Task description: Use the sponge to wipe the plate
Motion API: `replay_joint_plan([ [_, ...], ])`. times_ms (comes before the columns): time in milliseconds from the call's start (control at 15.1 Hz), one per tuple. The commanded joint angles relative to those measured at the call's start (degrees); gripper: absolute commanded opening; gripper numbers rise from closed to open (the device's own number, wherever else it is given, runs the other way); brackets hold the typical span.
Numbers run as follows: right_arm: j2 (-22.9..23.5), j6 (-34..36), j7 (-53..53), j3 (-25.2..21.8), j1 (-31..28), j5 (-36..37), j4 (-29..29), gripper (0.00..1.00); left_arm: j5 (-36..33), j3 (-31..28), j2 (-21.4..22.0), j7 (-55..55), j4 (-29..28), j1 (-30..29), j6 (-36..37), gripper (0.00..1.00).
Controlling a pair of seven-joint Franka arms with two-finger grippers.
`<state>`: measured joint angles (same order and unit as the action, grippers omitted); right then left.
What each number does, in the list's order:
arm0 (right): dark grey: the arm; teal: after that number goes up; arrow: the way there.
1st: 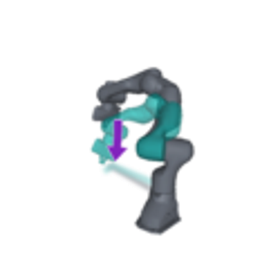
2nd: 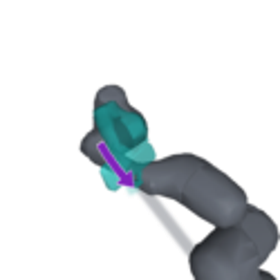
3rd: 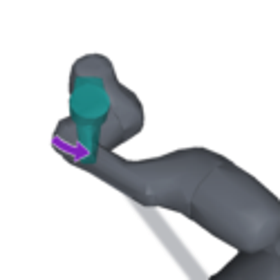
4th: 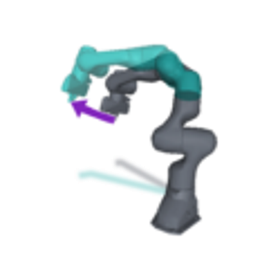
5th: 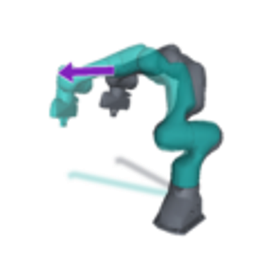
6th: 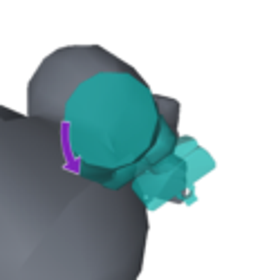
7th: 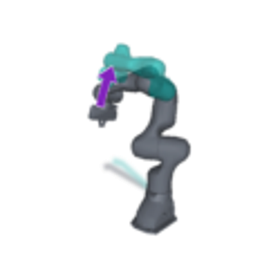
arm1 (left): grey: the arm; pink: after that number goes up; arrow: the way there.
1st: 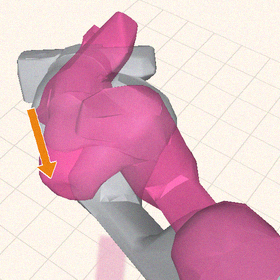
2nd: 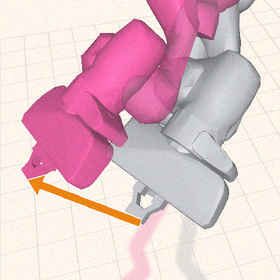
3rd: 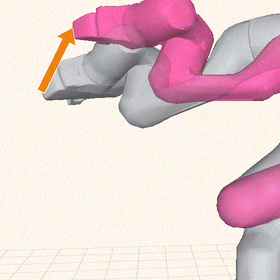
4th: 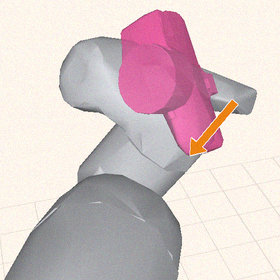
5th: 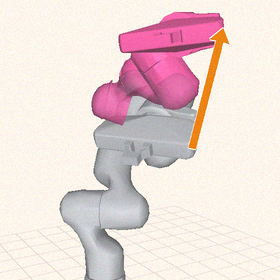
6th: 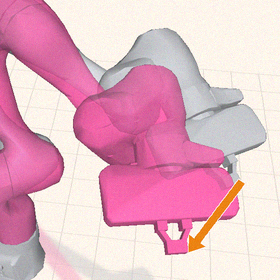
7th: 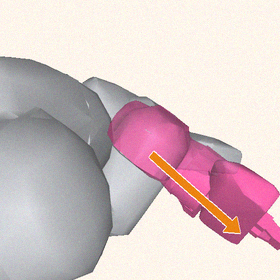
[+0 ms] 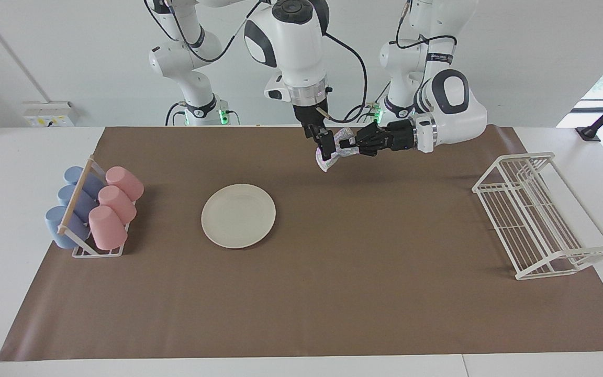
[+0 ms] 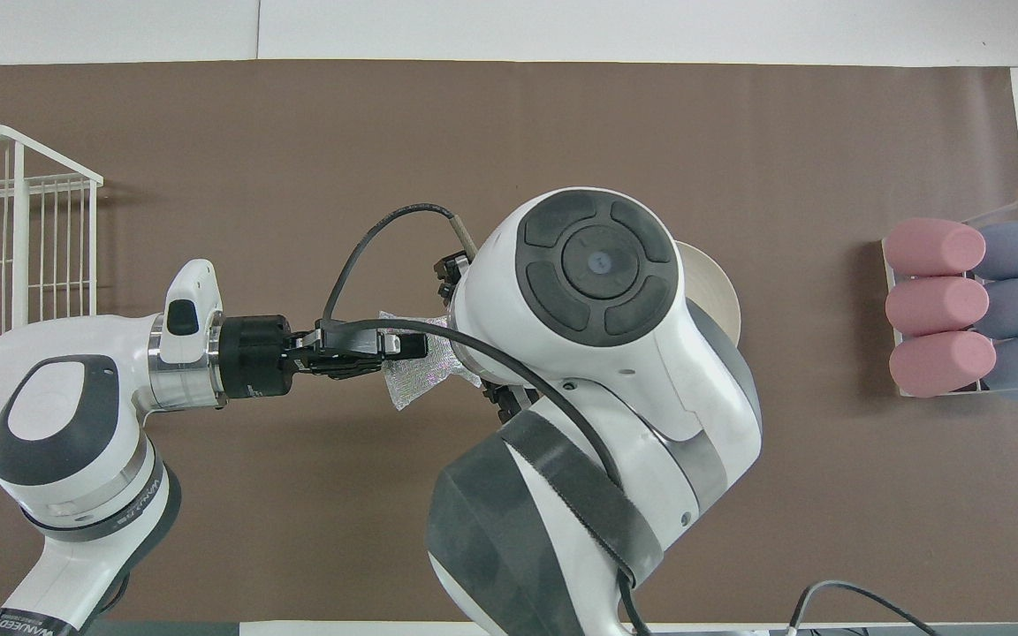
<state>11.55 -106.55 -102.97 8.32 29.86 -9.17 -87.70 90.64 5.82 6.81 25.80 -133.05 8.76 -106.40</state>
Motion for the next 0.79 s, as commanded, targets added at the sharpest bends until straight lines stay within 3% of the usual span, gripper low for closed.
replay_joint_plan([
  [0,-3.02,-4.80,-1.09,0.91,-0.33,-1.55,-5.54,1.00,1.47,-0.72,1.63,1.19,-2.03,1.17,-1.09,0.00],
  [529,-4.69,-11.05,-1.00,1.35,-0.41,-1.64,-10.47,1.00,1.47,-0.72,1.89,1.36,-2.47,1.17,-1.00,0.00],
  [728,-4.69,-11.49,-1.17,1.35,-0.41,-1.73,-10.47,0.94,1.47,-0.72,1.98,1.45,-2.48,1.25,-0.91,0.00],
])
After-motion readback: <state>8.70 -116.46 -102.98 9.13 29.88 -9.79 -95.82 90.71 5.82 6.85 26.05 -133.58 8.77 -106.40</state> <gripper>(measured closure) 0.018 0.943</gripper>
